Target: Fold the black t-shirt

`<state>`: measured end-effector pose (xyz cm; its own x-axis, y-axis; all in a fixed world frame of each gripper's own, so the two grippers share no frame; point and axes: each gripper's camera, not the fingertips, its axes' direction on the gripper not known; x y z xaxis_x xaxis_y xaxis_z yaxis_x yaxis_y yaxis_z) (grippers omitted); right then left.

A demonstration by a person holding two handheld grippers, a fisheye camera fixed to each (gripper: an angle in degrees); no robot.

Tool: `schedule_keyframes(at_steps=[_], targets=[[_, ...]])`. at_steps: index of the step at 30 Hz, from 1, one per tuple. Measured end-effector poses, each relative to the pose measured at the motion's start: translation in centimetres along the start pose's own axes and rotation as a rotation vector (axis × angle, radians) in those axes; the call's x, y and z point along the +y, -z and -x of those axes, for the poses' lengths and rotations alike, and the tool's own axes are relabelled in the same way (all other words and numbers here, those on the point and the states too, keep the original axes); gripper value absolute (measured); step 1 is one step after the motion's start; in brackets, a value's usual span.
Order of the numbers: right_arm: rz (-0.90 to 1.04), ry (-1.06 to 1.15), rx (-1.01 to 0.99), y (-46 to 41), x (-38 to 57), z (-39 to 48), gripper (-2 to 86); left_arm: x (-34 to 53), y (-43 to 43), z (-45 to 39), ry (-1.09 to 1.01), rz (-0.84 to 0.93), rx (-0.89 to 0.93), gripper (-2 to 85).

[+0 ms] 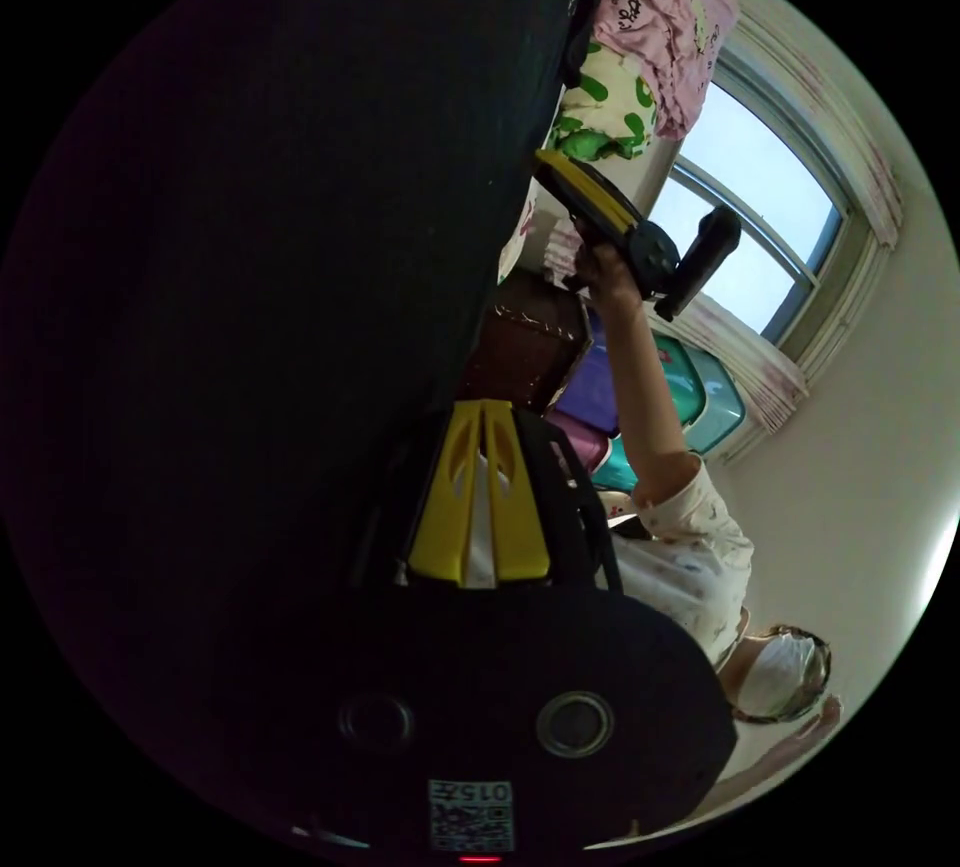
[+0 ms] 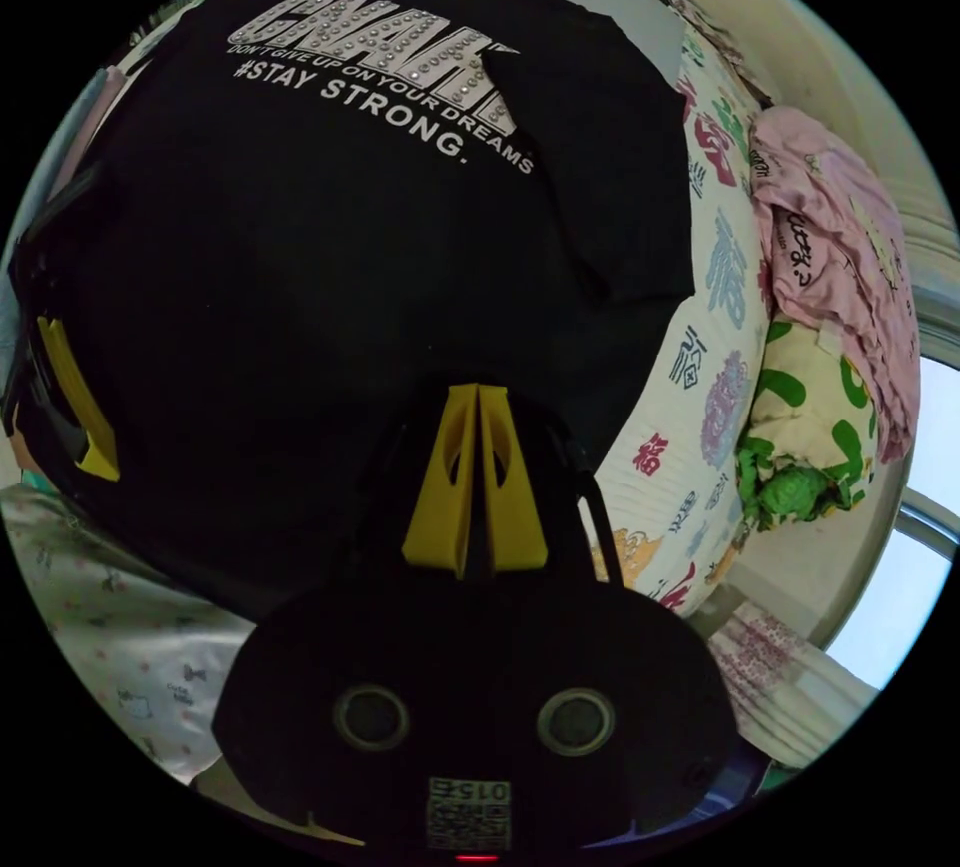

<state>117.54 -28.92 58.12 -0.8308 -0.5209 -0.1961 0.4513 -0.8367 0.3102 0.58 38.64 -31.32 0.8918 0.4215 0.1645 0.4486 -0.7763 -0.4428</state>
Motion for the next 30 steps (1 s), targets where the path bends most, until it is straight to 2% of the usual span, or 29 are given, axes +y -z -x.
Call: schedule_keyframes(at_steps=[13,30], targets=[[0.015,-0.005,0.017,1.6,-1.9,0.4,-1.0,2.0,-3.2,-3.9,0.0,0.0,0.002,-0.9],[-0.213,-0.078,-0.134,10.5,-3.0,-8.6,-1.0,3.7,-5.4,-8.0,-0.003,0.001,0.004,-0.9]])
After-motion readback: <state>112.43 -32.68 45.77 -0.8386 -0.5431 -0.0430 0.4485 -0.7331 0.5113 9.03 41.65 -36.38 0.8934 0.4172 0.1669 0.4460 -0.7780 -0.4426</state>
